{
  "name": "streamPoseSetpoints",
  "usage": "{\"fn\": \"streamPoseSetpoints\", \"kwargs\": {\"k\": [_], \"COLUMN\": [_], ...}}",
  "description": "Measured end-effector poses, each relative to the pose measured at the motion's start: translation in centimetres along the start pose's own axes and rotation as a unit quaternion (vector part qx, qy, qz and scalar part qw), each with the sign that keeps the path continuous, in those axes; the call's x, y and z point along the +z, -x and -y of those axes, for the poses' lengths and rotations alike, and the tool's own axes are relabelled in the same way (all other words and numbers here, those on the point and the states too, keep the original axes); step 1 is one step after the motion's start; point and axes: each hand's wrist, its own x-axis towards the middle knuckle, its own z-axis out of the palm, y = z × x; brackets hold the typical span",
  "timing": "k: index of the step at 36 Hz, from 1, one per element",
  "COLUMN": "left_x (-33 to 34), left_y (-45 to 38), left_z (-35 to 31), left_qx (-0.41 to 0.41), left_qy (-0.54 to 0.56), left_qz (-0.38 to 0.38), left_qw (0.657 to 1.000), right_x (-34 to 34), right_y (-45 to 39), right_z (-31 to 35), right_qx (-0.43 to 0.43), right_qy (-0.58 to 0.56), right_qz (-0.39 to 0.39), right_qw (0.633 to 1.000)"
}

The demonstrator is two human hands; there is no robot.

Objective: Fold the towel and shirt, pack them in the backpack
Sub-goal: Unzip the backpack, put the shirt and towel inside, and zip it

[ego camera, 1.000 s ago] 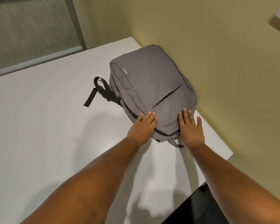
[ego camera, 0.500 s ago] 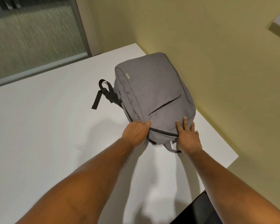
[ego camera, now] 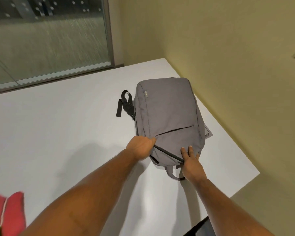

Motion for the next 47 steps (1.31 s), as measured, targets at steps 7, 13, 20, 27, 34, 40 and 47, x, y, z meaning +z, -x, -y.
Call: {"fn": "streamPoseSetpoints", "kwargs": {"k": [7,13,20,27,34,40,47], "left_x": [1.9,3.4,6.1,9.4,12.6,14.3,15.7], "left_y": [6.7,12.9,20.1,26.8,32.7,36.8,40.0], "left_z": [1.8,3.8,6.7,9.4,10.9,11.2,10.4], "left_qx": [-0.032,-0.054,-0.088,-0.123,-0.153,-0.185,-0.204], "left_qy": [0.049,0.068,0.086,0.107,0.128,0.140,0.145], "left_qz": [-0.001,-0.021,-0.043,-0.062,-0.084,-0.075,-0.081], "left_qw": [0.998,0.996,0.991,0.985,0.976,0.970,0.965], "right_x": [3.1,5.7,8.5,10.6,11.9,13.3,13.9], "right_y": [3.6,6.4,10.0,13.8,17.4,20.0,22.8], "right_z": [3.4,7.1,12.4,17.7,21.7,23.6,24.7], "right_qx": [-0.028,-0.052,-0.081,-0.104,-0.123,-0.142,-0.150], "right_qy": [-0.003,0.007,0.018,0.040,0.072,0.110,0.136], "right_qz": [0.007,0.021,0.034,0.046,0.064,0.073,0.079], "right_qw": [1.000,0.998,0.996,0.993,0.988,0.981,0.976]}}
